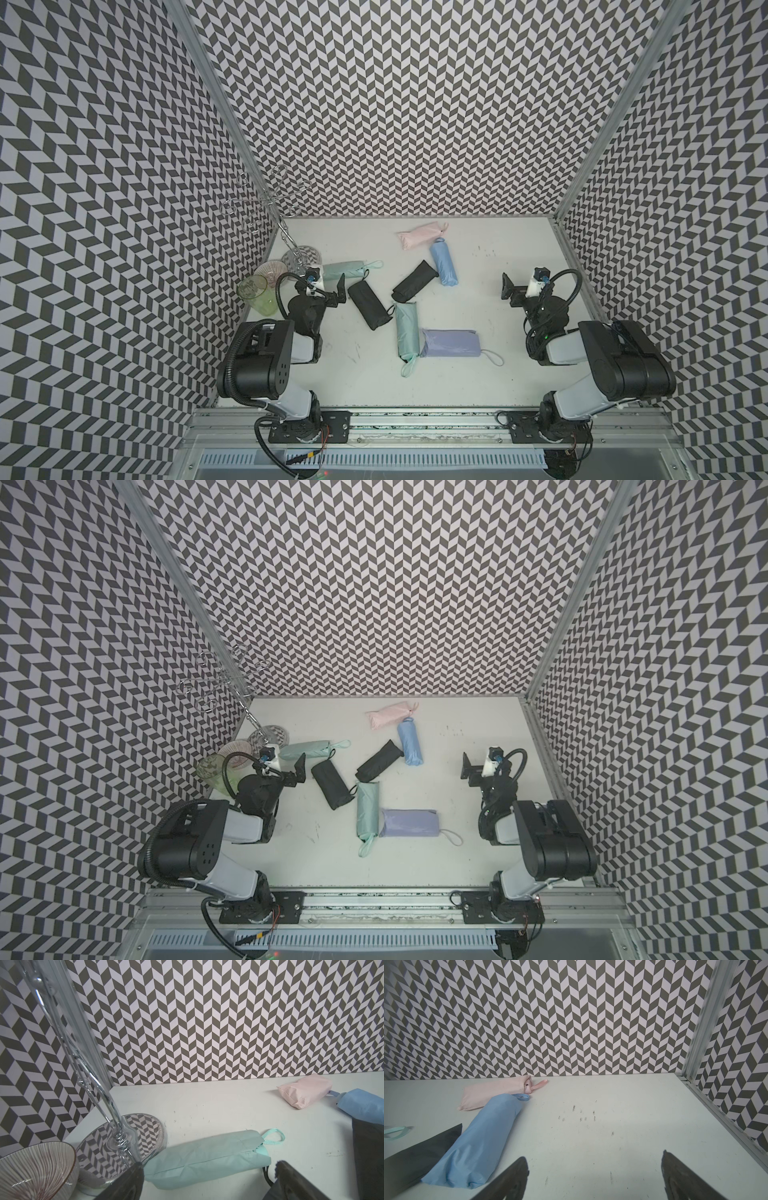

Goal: Take umbrellas out of sleeves
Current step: Pick up the umbrella from the center of the board.

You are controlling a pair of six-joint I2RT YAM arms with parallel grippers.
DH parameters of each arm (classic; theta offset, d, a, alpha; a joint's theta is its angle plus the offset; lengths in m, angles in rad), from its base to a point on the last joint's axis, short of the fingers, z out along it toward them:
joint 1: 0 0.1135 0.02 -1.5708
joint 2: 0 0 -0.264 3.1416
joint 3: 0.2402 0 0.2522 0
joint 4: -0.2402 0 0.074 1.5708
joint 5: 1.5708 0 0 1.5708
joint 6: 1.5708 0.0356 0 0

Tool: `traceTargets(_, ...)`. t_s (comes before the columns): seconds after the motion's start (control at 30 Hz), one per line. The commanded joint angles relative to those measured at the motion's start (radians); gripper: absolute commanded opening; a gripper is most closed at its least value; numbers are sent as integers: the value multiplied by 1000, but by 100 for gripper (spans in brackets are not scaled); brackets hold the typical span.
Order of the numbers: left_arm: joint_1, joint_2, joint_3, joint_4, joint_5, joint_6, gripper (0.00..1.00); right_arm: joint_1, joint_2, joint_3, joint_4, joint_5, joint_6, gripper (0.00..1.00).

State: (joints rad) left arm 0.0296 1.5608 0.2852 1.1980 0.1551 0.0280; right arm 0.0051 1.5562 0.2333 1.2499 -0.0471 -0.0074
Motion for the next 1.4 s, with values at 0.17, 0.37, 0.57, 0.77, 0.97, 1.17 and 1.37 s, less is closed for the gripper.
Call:
traceTargets(0.17,5,-101,144,-319,30,-4,100,-1,-134,97,-226,116,41,99)
traceTargets(0.37,-73,-172,328,-705,-57,-55,100,-2,-231,222,-474,158,113,100)
traceTargets(0.57,-247,-253,476,-1015,-175,-130,100,-2,-210,548,-973,93,244,100)
traceTargets(0.77,-346,-305,571,-1261,-121,-345,100,66,-153,820,-1286,-173,257,100)
traceTargets(0.97,-359,-308,619,-1475,-19,-389,100,287,-60,1019,-1669,-210,136,100)
traceTargets(1.17,-403,-246,677,-1581,38,-301,100,354,-19,1029,-1858,-287,170,100)
traceTargets(1.37,-551,-163,713,-1715,-10,-208,100,365,-79,915,-1824,-295,219,100)
